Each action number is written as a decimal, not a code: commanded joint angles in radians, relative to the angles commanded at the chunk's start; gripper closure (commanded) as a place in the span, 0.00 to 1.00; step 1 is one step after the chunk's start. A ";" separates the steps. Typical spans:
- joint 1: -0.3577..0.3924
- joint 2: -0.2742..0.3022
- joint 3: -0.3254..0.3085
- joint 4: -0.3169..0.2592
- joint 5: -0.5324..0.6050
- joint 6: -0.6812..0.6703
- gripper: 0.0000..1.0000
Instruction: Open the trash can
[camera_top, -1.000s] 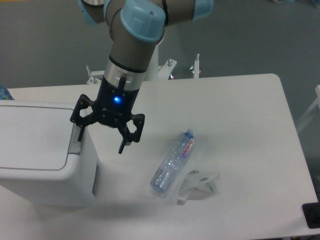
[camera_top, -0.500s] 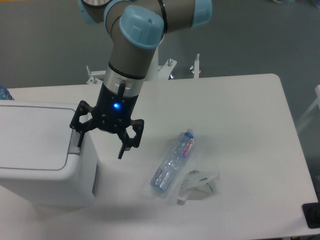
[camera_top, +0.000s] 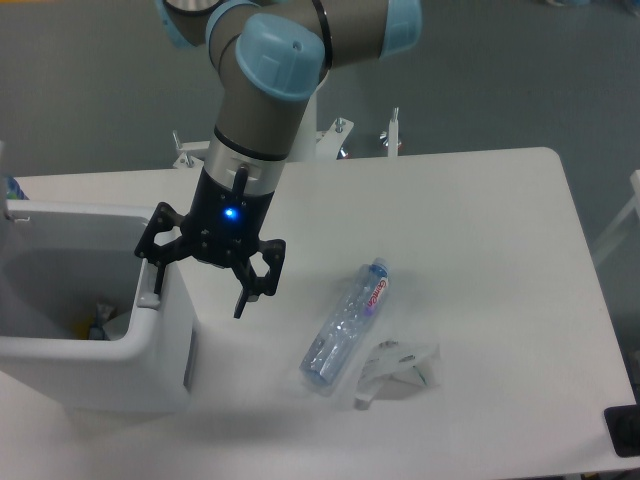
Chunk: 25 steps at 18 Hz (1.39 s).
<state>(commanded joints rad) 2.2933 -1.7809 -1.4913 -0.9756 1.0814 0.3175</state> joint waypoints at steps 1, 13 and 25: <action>0.006 -0.014 0.023 0.005 0.009 0.005 0.00; 0.259 -0.158 0.066 0.000 0.294 0.409 0.00; 0.357 -0.265 0.066 -0.014 0.508 0.836 0.00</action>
<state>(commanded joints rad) 2.6507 -2.0463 -1.4250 -0.9894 1.5892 1.1534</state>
